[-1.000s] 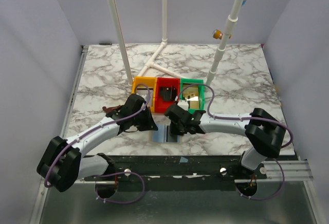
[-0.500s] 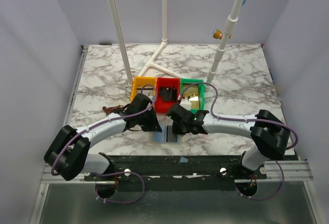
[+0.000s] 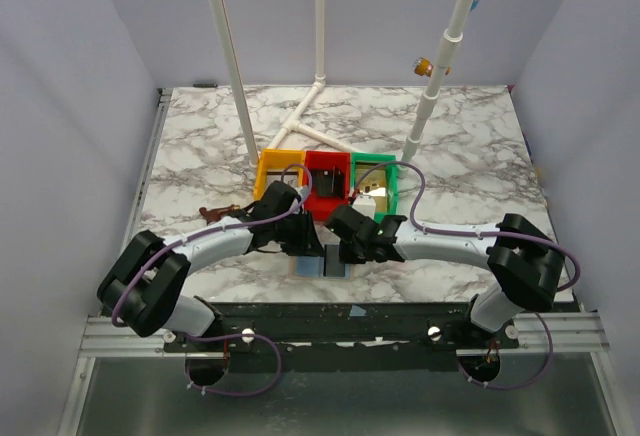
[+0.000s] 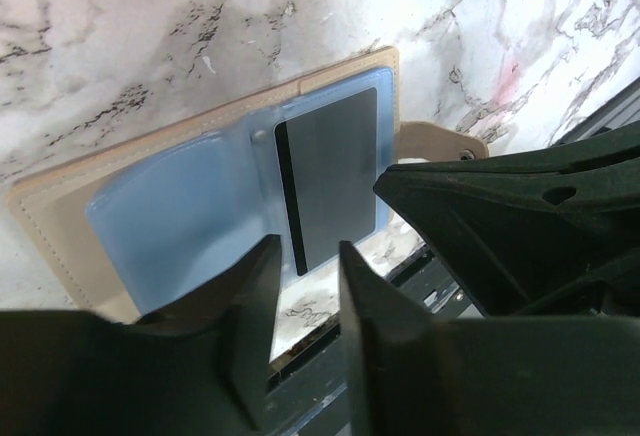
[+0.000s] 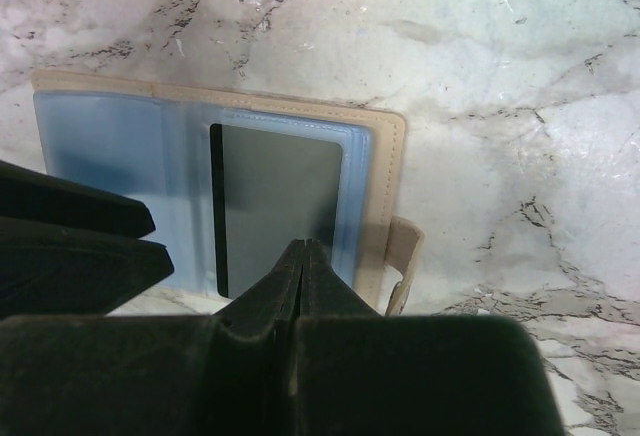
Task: Take the credit cards out of the card holder
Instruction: Remove the credit card from the card holder.
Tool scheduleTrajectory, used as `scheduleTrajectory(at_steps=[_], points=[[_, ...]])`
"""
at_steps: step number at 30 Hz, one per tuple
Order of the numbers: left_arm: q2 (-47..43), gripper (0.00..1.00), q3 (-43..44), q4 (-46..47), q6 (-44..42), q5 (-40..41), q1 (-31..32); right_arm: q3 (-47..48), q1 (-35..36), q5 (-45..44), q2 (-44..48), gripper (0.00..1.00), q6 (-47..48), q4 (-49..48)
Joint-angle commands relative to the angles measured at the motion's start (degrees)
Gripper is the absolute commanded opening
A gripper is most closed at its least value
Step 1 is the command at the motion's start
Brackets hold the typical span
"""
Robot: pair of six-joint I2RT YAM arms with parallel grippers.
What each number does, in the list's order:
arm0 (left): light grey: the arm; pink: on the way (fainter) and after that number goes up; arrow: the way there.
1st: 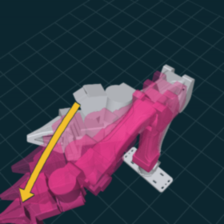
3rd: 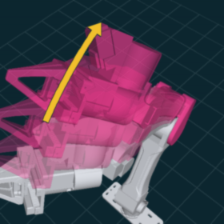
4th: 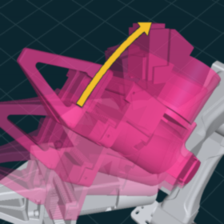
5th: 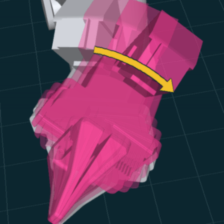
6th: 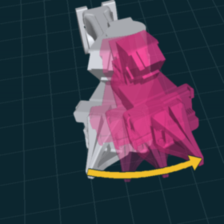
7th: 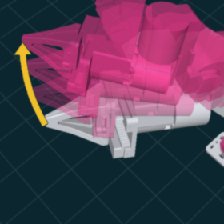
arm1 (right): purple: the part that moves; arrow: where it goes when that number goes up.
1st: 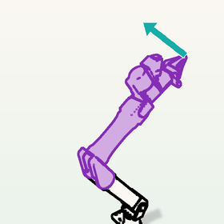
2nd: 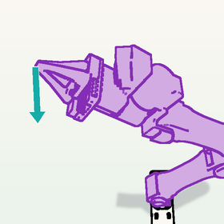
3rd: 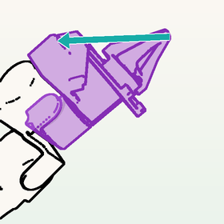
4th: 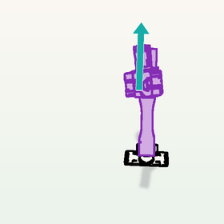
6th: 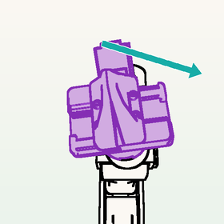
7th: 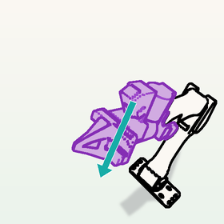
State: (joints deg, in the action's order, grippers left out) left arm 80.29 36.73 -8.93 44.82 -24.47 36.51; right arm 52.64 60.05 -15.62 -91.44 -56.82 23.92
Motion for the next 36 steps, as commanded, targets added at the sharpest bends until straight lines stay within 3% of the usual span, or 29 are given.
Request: scheduleTrajectory(at_steps=[1, 36], points=[[1.25, 0.36, -0.32, 2.45, -0.09, -1.71, 0.19, -0.54, 0.43, -1.78, -0.12, 0.01, -0.41, 1.57], [4.58, 0.35, -4.36, 7.96, 1.30, -2.61, -0.01, 1.30, 0.47, 1.53, -6.07, 0.01, 0.55, -0.85]])
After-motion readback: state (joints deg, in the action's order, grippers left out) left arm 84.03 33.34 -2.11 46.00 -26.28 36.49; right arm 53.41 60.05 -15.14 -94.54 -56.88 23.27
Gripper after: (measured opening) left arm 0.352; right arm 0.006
